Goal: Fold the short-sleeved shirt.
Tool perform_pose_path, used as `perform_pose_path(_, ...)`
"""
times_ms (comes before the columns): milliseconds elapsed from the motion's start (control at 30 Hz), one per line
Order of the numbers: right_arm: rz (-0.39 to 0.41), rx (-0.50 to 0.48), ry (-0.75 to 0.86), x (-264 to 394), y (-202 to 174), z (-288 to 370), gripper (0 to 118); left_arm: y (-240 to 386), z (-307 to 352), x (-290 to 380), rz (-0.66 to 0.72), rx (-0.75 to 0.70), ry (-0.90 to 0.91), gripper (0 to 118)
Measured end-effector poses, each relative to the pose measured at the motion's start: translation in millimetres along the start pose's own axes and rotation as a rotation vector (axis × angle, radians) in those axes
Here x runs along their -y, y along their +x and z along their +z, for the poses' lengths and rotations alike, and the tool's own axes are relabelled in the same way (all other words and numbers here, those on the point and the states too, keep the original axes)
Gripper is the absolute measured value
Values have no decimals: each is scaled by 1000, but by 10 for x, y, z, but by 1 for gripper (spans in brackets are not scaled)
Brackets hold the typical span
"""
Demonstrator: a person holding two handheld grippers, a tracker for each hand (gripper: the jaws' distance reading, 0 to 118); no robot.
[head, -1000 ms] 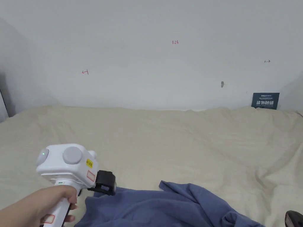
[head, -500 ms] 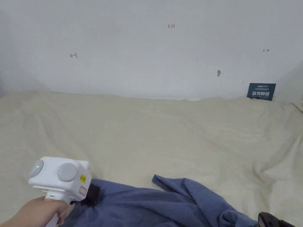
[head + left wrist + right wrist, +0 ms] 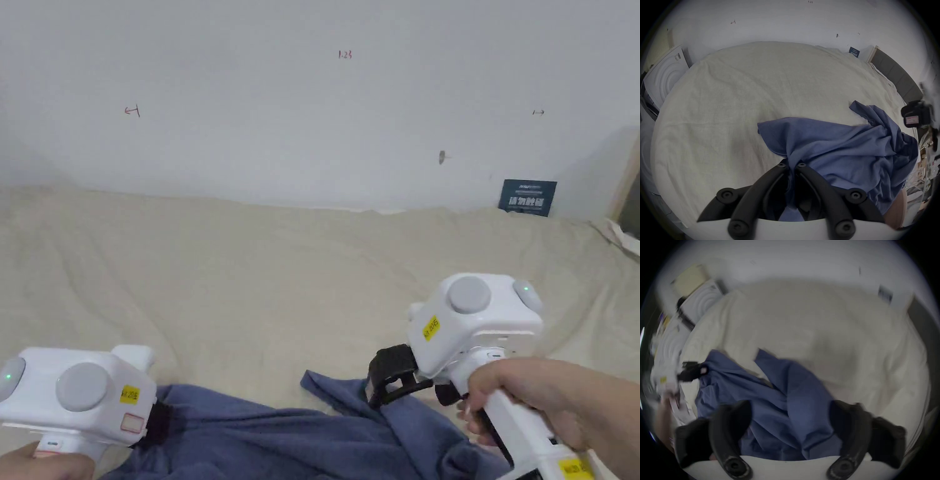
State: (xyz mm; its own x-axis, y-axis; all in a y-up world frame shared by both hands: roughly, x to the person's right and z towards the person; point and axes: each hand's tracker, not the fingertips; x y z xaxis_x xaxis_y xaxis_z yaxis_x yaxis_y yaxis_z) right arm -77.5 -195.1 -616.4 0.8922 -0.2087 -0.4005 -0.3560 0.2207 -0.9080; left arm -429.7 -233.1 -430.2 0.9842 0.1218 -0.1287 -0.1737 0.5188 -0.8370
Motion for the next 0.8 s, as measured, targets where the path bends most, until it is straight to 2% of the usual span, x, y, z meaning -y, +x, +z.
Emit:
perform_pose_path(67, -20, 105, 39, -110, 40, -211, 101, 15, -3, 27, -14, -2, -6, 4)
perform_pose_path(133, 24, 212, 63, -240, 23, -367, 101, 9, -6, 39, -20, 4, -12, 4)
perform_pose_path(200, 64, 234, 82, -269, -62, -514, 101, -8, -8, 48, -8, 16, -10, 4)
perform_pose_path(233, 48, 209, 78, -276, -51, -587, 97, -17, -16, 38, -2, 19, -19, 4)
perform_pose_path(267, 42, 208, 70, -288, -37, -648, 71, -24, -30, 41, 1, 19, -23, 4)
perform_pose_path(300, 18, 184, 40, -237, -31, -669, 52, -27, -39, 47, 2, 15, -26, 4)
perform_pose_path(333, 29, 149, 78, -208, -34, -675, 17, -32, -47, 52, 1, 13, -29, 4)
perform_pose_path(367, 69, 192, 153, -148, -55, -598, 1, -58, -74, 40, 1, 12, -34, 4)
perform_pose_path(400, 93, 226, 191, -147, -38, -550, 1, -61, -74, 43, 5, 13, -33, 4)
perform_pose_path(500, 46, 69, 207, 74, 116, -430, 1, -57, -56, 37, 13, 14, -31, 4)
perform_pose_path(533, 52, 51, 228, 159, 145, -356, 1, -50, -31, 30, 13, 12, -29, 4)
perform_pose_path(667, 88, 42, 359, 354, 378, 330, 1, -33, 198, 5, 6, 2, -3, 4)
perform_pose_path(800, 31, 40, 456, 638, 572, 1075, 1, -16, 569, -34, -18, -1, 38, 4)
